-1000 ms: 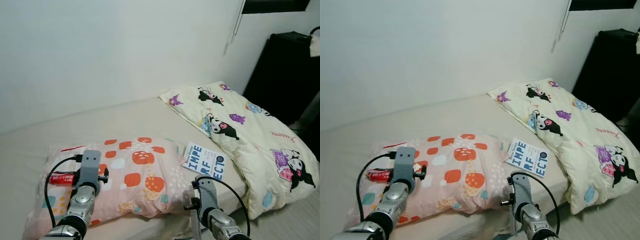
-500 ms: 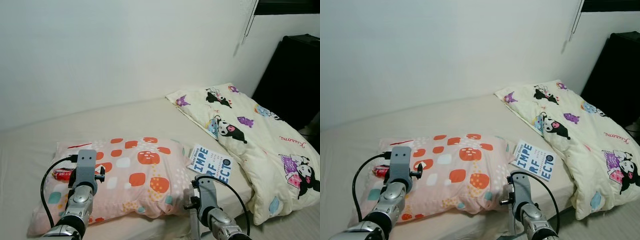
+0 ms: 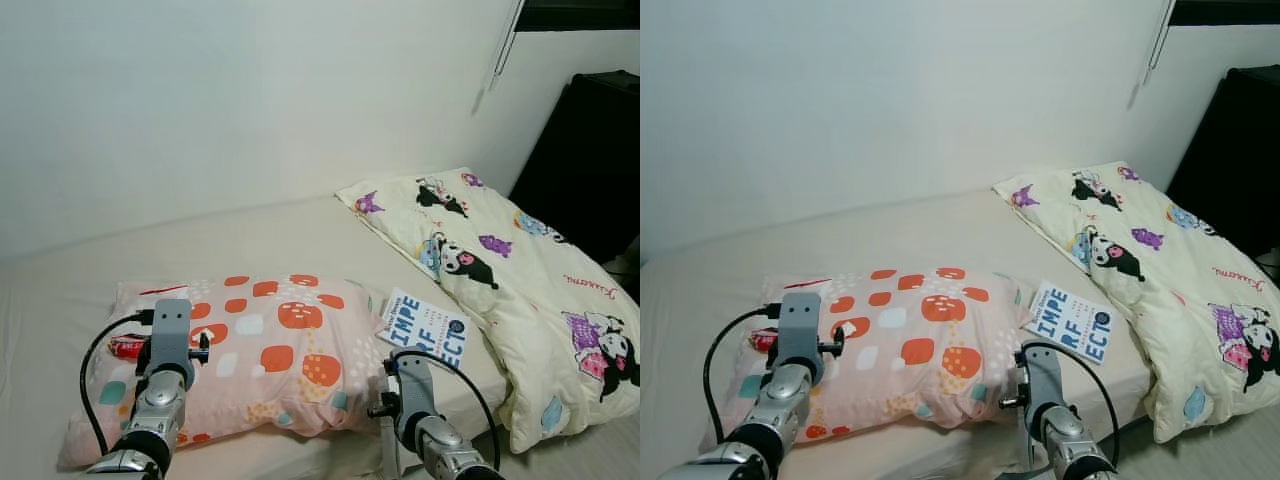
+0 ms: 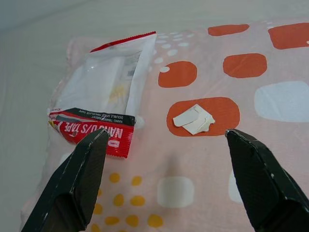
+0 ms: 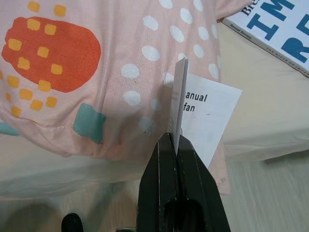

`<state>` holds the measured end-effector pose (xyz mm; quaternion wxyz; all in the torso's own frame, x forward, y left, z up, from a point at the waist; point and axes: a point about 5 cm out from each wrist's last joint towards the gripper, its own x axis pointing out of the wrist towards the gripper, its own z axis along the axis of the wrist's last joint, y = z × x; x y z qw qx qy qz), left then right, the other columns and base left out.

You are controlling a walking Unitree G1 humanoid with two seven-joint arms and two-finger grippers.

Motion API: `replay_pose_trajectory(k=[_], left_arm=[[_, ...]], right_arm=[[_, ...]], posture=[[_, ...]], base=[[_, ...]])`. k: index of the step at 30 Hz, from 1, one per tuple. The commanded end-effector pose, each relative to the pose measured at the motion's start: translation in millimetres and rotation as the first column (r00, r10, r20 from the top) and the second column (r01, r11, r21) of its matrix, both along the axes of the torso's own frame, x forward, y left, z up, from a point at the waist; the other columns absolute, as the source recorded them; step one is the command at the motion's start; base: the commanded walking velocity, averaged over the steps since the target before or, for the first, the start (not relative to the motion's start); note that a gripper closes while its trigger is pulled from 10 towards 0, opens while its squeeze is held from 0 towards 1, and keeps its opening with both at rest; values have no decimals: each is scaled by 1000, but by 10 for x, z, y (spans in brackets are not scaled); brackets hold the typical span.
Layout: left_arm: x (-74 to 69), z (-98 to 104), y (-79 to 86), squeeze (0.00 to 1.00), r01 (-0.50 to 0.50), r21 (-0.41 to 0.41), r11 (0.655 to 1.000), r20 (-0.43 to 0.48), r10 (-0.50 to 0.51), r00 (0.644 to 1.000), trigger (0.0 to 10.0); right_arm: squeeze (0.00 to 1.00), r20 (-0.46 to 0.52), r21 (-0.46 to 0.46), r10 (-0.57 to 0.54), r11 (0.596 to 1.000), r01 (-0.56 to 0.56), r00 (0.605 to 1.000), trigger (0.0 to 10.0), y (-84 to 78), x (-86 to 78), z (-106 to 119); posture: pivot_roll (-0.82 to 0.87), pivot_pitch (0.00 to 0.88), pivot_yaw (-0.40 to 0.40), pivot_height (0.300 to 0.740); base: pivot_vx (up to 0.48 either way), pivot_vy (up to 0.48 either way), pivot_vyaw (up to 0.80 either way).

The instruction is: Clean up the room

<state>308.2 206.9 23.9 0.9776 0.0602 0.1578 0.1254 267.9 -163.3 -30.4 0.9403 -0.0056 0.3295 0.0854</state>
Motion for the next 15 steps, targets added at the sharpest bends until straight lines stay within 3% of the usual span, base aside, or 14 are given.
replay_pose_trajectory(k=[1, 15], left_arm=[[10, 2, -42, 0, 1, -16, 1000, 4, -1, 1000, 10000], [74, 67, -76, 0, 21, -16, 1000, 25, -20, 999, 10000]], right_arm=[[0, 17, 8, -6, 1000, 6, 1000, 10000, 11, 36, 31], [0, 24, 9, -11, 1000, 11, 1000, 10000, 14, 56, 47]], posture=[[-16, 0, -48, 740], [-19, 0, -38, 740]], base=[[0, 0, 0], [0, 0, 0]])
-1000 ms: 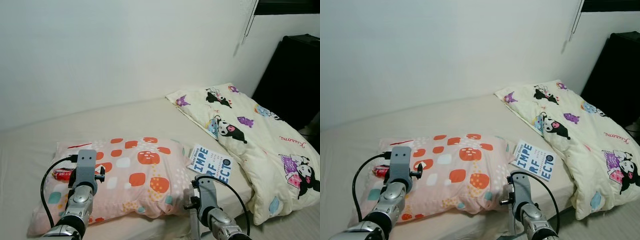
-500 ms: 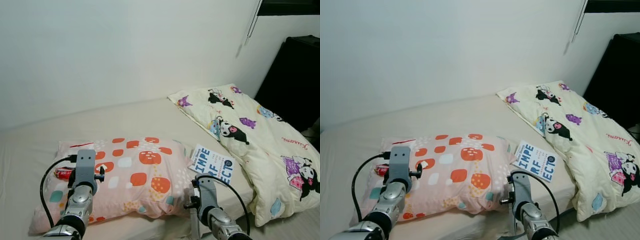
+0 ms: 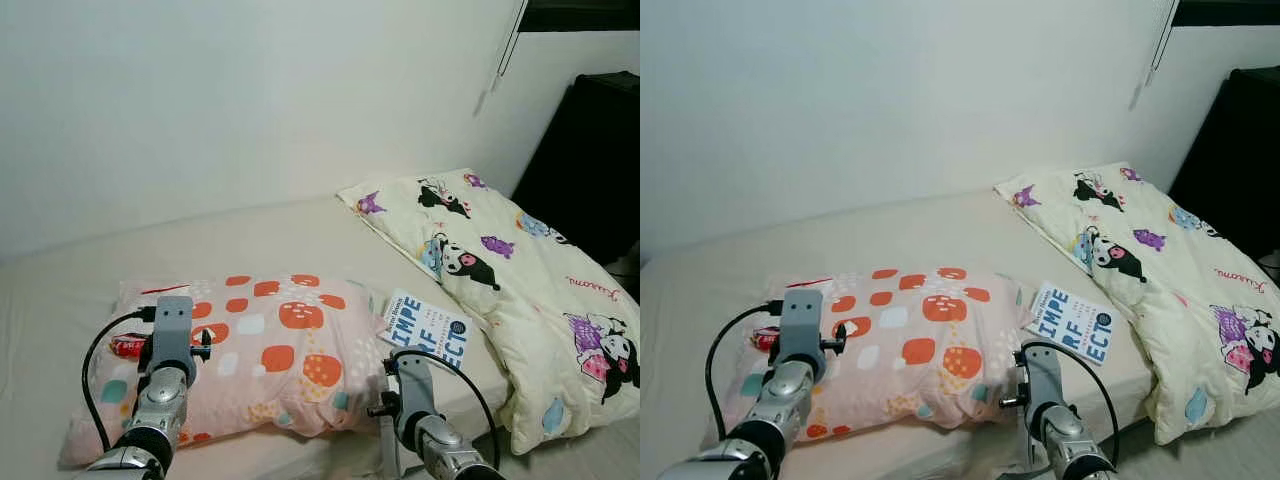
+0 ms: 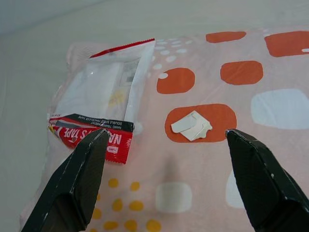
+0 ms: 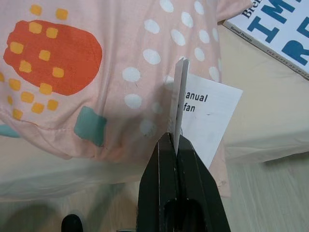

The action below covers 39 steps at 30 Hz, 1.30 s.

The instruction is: Clean up the room

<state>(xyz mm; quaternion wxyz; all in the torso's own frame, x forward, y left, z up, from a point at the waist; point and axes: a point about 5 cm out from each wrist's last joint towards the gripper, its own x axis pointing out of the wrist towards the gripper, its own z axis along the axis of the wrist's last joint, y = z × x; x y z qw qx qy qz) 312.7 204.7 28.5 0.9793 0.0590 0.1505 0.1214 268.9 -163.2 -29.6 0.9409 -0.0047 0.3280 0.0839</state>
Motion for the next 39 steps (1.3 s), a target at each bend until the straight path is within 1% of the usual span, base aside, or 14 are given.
replay_pose_trajectory(k=[1, 7, 12, 22, 36, 39], left_arm=[[40, 33, -61, 0, 14, -15, 1000, 14, -13, 1000, 10000], [56, 49, -71, 0, 15, -16, 1000, 17, -15, 1000, 10000], [39, 31, -82, 0, 19, -19, 1000, 16, -19, 1000, 10000], [21, 3, -99, 0, 28, -18, 999, 4, -28, 1000, 10000], [39, 15, -129, 0, 44, -18, 999, 6, -44, 999, 10000], [39, 12, -148, 0, 59, -25, 998, 5, -59, 998, 10000]], right_arm=[[0, 25, 9, -10, 1000, 9, 1000, 10000, 8, 58, 50], [0, 37, 13, -18, 1000, 18, 999, 10000, -3, 85, 75], [0, 28, 9, -20, 1000, 20, 999, 10000, -8, 79, 66], [0, 18, 12, -14, 1000, 14, 1000, 10000, 5, 58, 48], [0, 23, 10, -5, 1000, 5, 1000, 10000, 22, 64, 53], [0, 33, 10, -5, 1000, 4, 999, 10000, 21, 71, 61]], posture=[[-23, 0, -40, 740], [-22, 4, -39, 740], [-25, 1, -37, 740], [-22, 13, -38, 740], [-18, 0, -33, 740], [-20, 0, -33, 740]], base=[[0, 0, 0], [0, 0, 0], [0, 0, 0], [0, 0, -727], [0, 0, -727], [0, 0, 0]])
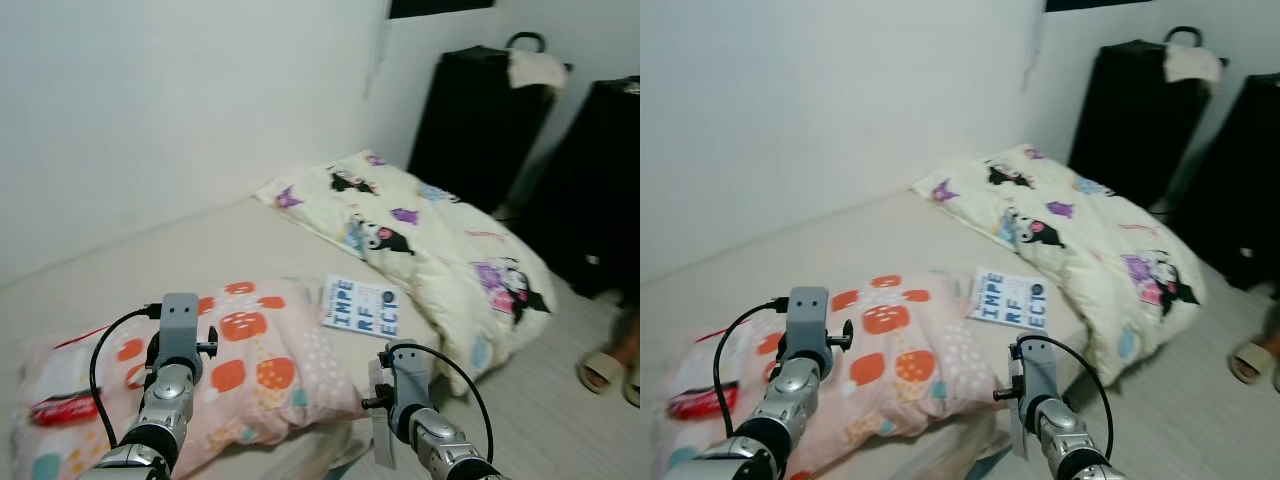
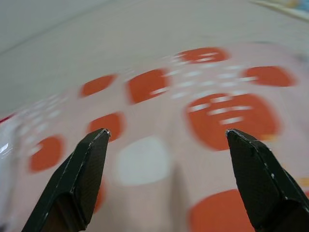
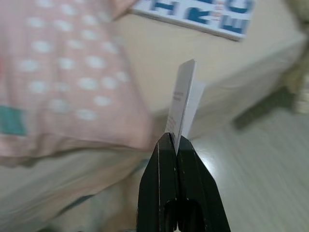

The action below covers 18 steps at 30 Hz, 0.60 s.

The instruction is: Clean up the room

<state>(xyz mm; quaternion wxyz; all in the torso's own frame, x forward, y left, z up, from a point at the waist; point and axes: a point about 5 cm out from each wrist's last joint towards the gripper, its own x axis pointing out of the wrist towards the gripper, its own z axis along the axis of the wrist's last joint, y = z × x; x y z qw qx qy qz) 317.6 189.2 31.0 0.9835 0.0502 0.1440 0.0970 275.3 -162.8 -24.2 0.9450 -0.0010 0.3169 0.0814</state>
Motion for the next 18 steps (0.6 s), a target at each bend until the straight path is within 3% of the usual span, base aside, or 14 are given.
replay_pose_trajectory(k=[1, 16, 18], left_arm=[[-13, -18, -11, 0, 27, -8, 1000, -7, -27, 1000, 10000], [-43, -60, -63, 0, 67, -18, 998, -20, -68, 998, 10000], [-43, -60, -53, 0, 58, -18, 998, -21, -59, 998, 10000]], right_arm=[[0, 14, 6, 4, 1000, -4, 1000, 10000, 19, 9, 11], [0, 36, 47, 66, 997, -68, 997, 10000, 91, -12, 11], [0, 36, 60, 105, 992, -107, 994, 10000, 125, -31, 1]], posture=[[-21, 0, -34, 740], [-29, 14, -24, 740], [-29, 15, -25, 740]], base=[[0, 0, 0], [0, 0, 0], [0, 0, 788]])
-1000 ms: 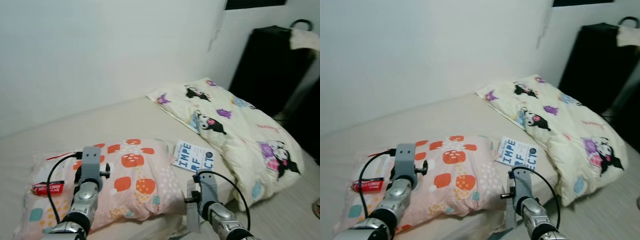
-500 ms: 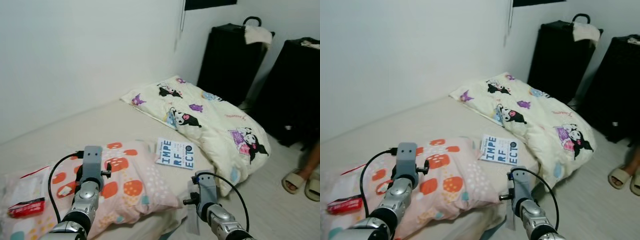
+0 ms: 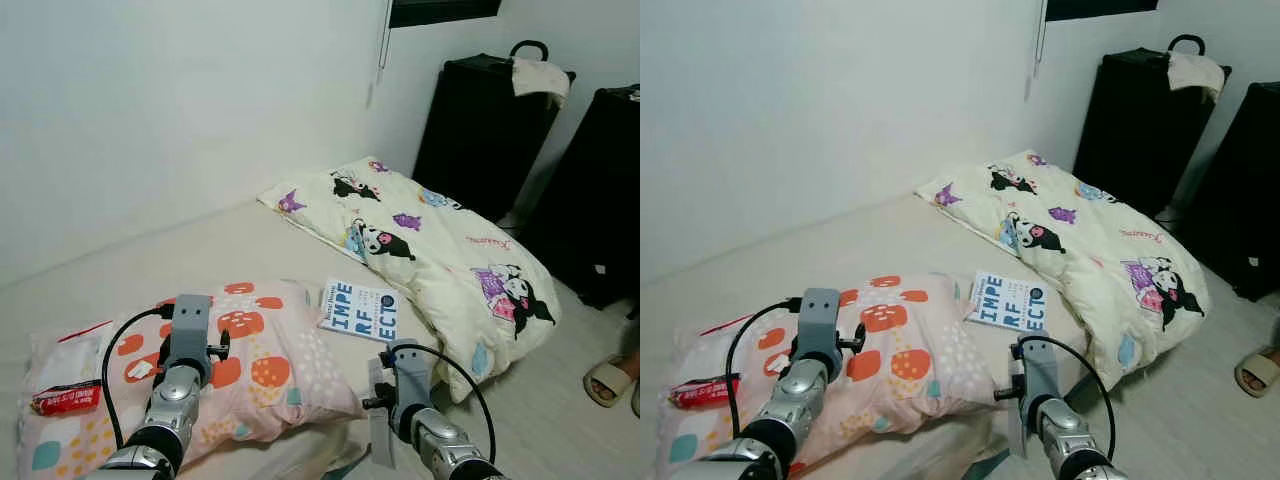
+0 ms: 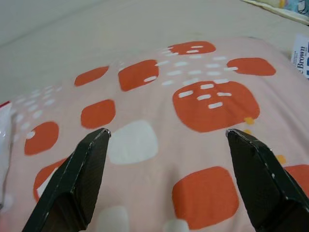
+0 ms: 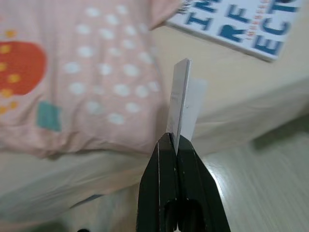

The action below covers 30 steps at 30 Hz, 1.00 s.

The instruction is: Clean up the room

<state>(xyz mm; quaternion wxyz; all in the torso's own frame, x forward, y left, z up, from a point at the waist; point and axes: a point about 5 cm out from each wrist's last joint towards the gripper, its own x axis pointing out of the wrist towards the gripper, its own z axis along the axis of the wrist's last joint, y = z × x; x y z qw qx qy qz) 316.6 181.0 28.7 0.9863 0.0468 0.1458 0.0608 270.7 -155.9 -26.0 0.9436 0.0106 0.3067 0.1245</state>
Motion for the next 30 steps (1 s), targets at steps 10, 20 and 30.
replay_pose_trajectory(k=[10, 20, 30], left_arm=[[-40, -46, 17, 0, -8, 7, 1000, -19, 8, 1000, 10000], [-43, -58, -22, 0, 15, -1, 1000, -26, -15, 1000, 10000], [-33, -49, -41, 0, 28, -4, 1000, -24, -28, 999, 10000]], right_arm=[[0, 16, 32, 63, 997, -63, 998, 10000, 103, 15, 23], [0, 14, 14, 39, 999, -40, 999, 10000, 82, 22, 22], [0, 13, 14, 39, 999, -39, 999, 10000, 86, 29, 26]], posture=[[-30, 18, -22, 740], [-31, 16, -22, 740], [-30, 12, -21, 740]], base=[[0, 0, 788], [0, 0, 209], [0, 0, 0]])
